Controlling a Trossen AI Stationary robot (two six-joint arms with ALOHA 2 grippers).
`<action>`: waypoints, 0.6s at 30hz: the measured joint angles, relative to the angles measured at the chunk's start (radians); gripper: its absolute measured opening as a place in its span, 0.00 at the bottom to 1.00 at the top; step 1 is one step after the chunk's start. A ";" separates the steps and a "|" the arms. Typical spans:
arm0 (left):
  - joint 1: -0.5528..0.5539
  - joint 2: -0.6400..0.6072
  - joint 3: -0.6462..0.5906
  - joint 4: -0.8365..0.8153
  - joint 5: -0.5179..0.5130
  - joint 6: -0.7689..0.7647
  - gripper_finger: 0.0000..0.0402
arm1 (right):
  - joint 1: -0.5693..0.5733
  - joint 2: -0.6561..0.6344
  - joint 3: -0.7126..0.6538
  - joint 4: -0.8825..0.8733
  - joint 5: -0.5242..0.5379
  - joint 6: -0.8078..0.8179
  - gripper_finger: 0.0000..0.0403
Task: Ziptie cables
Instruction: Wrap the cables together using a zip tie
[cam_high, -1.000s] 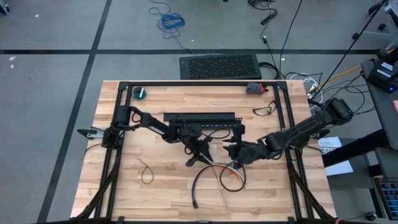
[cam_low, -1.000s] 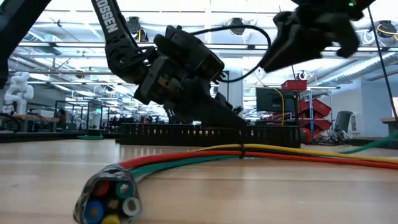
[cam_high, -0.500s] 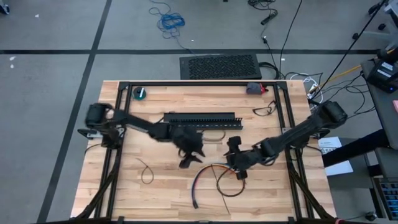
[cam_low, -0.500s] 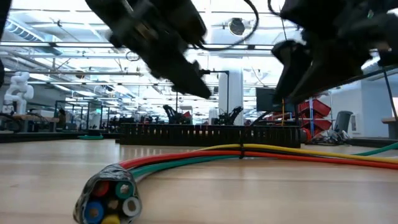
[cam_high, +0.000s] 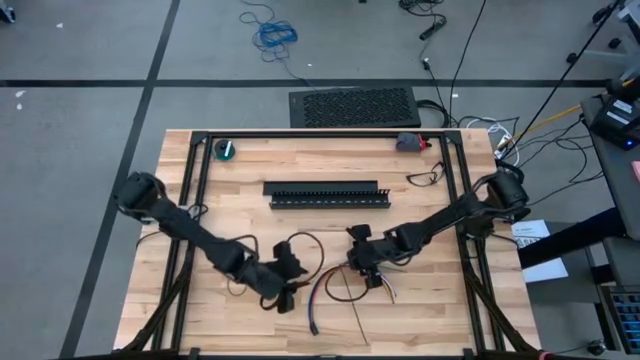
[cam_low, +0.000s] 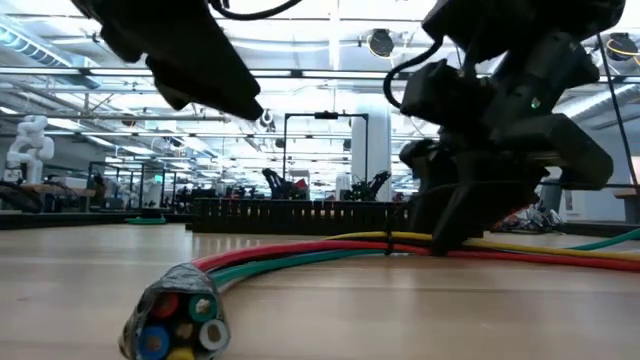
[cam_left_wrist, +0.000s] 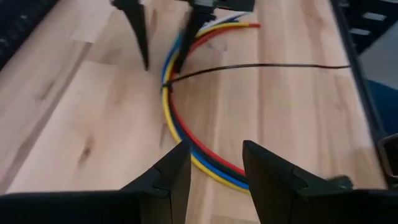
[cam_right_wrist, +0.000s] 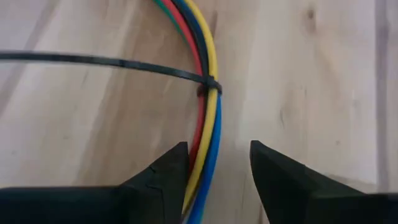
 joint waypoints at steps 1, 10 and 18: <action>-0.004 0.005 0.000 0.002 -0.018 -0.003 0.36 | -0.003 0.006 0.000 0.001 -0.015 0.010 0.40; -0.005 0.017 0.000 -0.037 -0.145 -0.055 0.36 | -0.009 0.012 0.002 -0.002 -0.061 0.056 0.25; -0.045 0.017 -0.101 0.026 -0.352 -0.109 0.36 | -0.040 0.012 0.002 -0.008 -0.060 0.088 0.03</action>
